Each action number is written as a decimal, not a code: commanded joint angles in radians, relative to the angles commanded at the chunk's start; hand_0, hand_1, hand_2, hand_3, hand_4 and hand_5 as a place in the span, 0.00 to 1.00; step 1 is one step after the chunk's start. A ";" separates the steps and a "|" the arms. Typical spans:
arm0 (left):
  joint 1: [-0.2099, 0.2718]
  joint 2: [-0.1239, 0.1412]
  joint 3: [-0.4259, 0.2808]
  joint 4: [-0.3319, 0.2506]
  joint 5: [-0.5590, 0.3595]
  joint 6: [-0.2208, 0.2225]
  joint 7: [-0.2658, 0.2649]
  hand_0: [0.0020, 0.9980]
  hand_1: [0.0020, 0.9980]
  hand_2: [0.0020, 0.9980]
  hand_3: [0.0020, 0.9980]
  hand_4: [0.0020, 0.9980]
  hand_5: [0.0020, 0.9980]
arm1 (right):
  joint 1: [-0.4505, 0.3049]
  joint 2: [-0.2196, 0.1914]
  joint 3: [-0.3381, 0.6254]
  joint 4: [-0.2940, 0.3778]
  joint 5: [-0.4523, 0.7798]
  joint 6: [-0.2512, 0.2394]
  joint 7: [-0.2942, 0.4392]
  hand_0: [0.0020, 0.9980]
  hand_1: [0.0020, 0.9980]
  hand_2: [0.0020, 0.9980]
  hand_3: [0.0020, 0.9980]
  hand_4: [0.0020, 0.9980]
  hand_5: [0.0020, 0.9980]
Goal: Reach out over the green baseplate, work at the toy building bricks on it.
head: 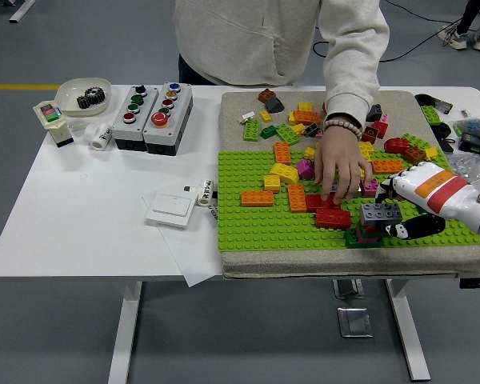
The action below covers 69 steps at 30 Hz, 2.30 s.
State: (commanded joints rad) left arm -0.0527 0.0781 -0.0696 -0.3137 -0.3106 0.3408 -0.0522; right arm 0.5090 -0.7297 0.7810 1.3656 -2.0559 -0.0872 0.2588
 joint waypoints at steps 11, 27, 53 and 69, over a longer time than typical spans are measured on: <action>0.001 0.000 -0.003 0.000 0.006 0.002 0.002 0.60 0.72 0.70 0.56 0.58 0.62 | -0.003 0.004 0.001 -0.007 0.004 -0.006 0.000 0.56 0.61 0.67 0.62 0.83 0.44; 0.004 0.001 -0.011 0.000 0.021 0.003 0.006 0.60 0.72 0.70 0.56 0.58 0.62 | -0.013 0.000 0.016 0.007 0.012 -0.008 0.000 0.71 0.71 0.75 0.77 0.89 0.47; 0.002 0.000 -0.005 0.000 0.011 0.001 0.002 0.60 0.72 0.70 0.56 0.58 0.62 | -0.169 -0.051 0.154 0.203 -0.012 -0.136 -0.009 0.71 0.73 0.77 0.79 0.88 0.50; 0.000 -0.001 -0.002 0.001 0.004 0.000 -0.001 0.60 0.72 0.70 0.56 0.58 0.62 | -0.244 -0.064 0.175 0.243 -0.008 -0.137 0.027 0.72 0.71 0.75 0.65 0.83 0.54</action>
State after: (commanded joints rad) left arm -0.0531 0.0771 -0.0713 -0.3132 -0.3063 0.3405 -0.0535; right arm 0.2645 -0.7935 0.9564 1.6085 -2.0643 -0.2245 0.2858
